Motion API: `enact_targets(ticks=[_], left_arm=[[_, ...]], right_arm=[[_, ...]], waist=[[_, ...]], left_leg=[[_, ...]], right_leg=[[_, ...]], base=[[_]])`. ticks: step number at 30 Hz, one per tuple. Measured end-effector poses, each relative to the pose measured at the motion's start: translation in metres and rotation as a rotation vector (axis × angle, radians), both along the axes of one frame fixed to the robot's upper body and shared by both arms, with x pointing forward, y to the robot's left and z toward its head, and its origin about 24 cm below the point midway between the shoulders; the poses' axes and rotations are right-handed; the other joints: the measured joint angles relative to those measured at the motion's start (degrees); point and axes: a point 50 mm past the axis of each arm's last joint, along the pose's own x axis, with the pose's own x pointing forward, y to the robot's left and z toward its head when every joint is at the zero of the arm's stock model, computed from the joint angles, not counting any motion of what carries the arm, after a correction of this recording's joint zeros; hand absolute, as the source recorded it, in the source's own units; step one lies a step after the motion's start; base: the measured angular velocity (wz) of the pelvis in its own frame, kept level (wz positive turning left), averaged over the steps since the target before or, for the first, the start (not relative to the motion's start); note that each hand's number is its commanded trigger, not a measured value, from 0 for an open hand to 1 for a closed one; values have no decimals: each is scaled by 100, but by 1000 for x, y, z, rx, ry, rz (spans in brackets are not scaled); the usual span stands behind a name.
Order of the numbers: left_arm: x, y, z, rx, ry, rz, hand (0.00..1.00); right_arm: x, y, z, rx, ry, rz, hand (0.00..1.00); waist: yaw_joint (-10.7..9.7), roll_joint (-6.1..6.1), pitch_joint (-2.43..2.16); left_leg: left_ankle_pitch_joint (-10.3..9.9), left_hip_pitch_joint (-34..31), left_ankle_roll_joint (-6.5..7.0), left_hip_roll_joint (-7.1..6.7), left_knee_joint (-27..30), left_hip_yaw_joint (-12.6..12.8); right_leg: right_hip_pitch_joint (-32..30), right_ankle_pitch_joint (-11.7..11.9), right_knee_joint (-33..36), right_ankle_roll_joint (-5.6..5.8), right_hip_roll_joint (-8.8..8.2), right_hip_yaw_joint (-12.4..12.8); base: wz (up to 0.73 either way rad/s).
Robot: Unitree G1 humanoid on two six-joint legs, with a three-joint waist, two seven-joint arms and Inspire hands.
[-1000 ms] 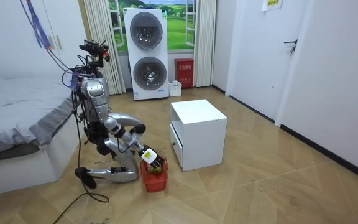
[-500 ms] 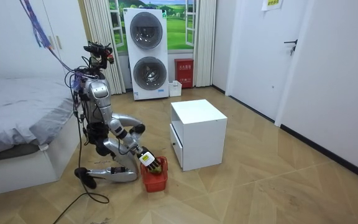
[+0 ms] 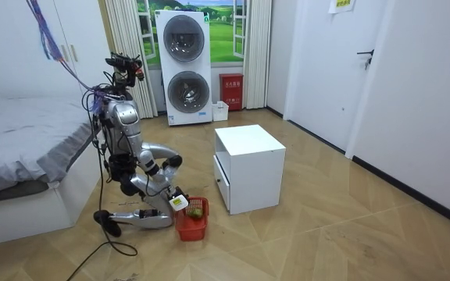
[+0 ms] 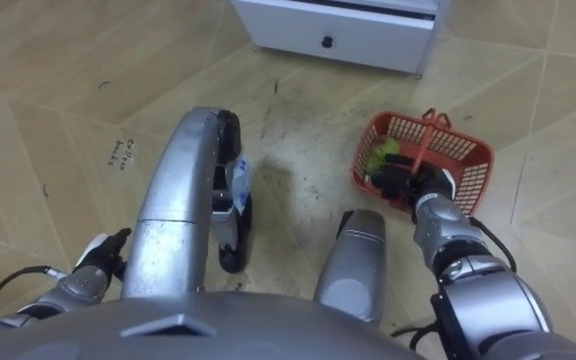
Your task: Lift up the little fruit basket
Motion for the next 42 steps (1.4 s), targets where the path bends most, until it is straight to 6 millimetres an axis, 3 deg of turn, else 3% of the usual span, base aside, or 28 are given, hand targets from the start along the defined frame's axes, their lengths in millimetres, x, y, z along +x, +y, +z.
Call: enact_targets(ticks=[11,18,24,26,28,30,33,35,36,38,39,40,41,42], left_arm=[[1,-4,-1,-14,-7,6,0],[-3,-6,-1,-39,-3,6,0],[9,-10,2,-56,-59,-17,0],[14,-9,4,-55,-80,-9,0],[22,-6,7,-50,-107,4,0],[28,-6,9,-46,-126,1,0],[33,-6,10,-43,-137,-3,0],[35,-3,11,-40,-145,12,0],[38,-1,13,-35,-156,22,0],[42,4,15,-24,-167,25,0],[39,7,15,-17,-156,31,0],[39,6,14,-14,-144,23,0],[47,-2,15,-36,-167,15,0],[54,-9,17,-61,-200,3,0]], right_arm=[[-1,0,-1,28,-4,-26,100],[7,1,3,-61,0,108,100],[23,2,15,-164,-53,238,100],[32,8,20,-167,-95,266,100],[38,13,26,-170,-138,298,100],[41,16,29,-168,-163,310,100],[47,22,36,-195,-198,369,100],[52,25,40,-210,-217,396,100],[54,28,41,-224,-224,419,100],[57,34,44,-256,-239,480,100],[59,40,44,-266,-238,521,100],[54,39,42,-276,-227,531,100],[55,30,45,-303,-223,528,100],[58,19,50,-336,-217,515,100]], waist=[[9,-6,12],[17,-183,74],[-39,-295,39],[-88,-357,48],[-172,-406,38],[-184,-454,20],[-214,-480,3],[-255,-486,-1],[-276,-495,-10],[-300,-514,-19],[-266,-543,3],[-307,-689,21],[-276,-552,62],[-193,-434,49]], left_leg=[[0,-57,0,6,-30,-13],[0,-122,0,-12,107,-89],[0,-110,1,-135,364,-229],[-1,-35,1,-207,419,-261],[-4,57,7,-396,464,-380],[-4,104,7,-466,499,-422],[-2,183,10,-468,615,-447],[3,234,20,-437,649,-435],[17,267,47,-373,644,-426],[180,275,325,-294,635,-394],[607,215,426,-268,809,-272],[500,-33,638,-429,587,266],[419,-224,804,-435,121,713],[826,-310,1651,-326,-943,1355]], right_leg=[[-49,0,6,1,16,-55],[-18,0,-18,1,128,-31],[158,1,-54,2,92,17],[252,1,-69,2,80,71],[458,0,-152,0,86,14],[556,0,-200,-1,90,5],[669,-10,-303,-5,139,94],[693,-61,-422,87,204,171],[733,-121,-569,119,315,248],[744,-139,-813,109,488,373],[943,-162,-984,99,548,488],[1263,-275,-1180,251,538,577],[1347,-247,-1293,381,485,475],[1406,-269,-1559,424,532,466]], base=[[1],[-6],[-4],[-11],[2],[3],[-14],[-20],[-17],[-27],[-9],[14],[31],[-16]])
